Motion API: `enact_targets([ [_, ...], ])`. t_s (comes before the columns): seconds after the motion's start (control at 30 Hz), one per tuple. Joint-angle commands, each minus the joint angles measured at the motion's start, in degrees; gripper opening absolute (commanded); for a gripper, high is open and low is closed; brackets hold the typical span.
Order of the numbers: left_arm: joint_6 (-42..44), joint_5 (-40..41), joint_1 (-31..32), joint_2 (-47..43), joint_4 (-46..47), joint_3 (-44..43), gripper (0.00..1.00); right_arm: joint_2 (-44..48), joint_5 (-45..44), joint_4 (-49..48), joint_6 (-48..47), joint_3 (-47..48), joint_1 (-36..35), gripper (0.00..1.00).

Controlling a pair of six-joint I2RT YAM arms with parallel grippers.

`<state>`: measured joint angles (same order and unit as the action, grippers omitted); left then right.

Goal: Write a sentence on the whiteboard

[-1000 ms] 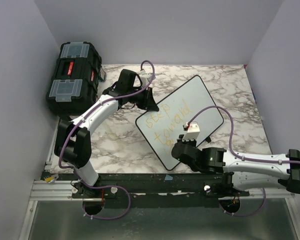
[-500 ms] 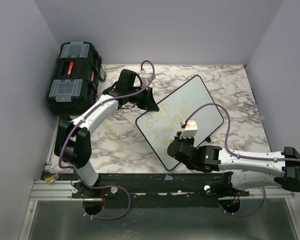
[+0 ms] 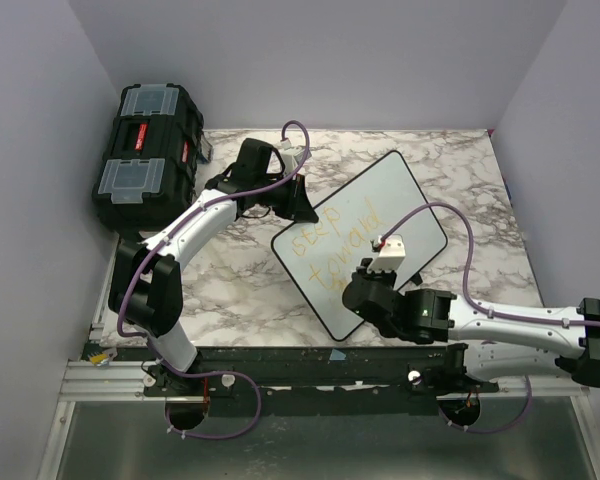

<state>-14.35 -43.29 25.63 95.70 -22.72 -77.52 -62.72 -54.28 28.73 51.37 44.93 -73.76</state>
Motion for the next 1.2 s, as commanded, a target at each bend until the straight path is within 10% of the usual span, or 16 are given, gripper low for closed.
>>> enact_targets([
  [0.0, 6.09, 1.8, 2.41, -0.33, -1.54, 0.97, 0.0, 2.32, -2.26, 2.27, 1.59, -0.61, 0.32, 0.01],
  [1.17, 6.0, 2.02, 2.41, -0.34, -1.43, 0.92, 0.0, 0.88, 0.88, -2.7, 4.39, -7.29, 0.35, 0.01],
])
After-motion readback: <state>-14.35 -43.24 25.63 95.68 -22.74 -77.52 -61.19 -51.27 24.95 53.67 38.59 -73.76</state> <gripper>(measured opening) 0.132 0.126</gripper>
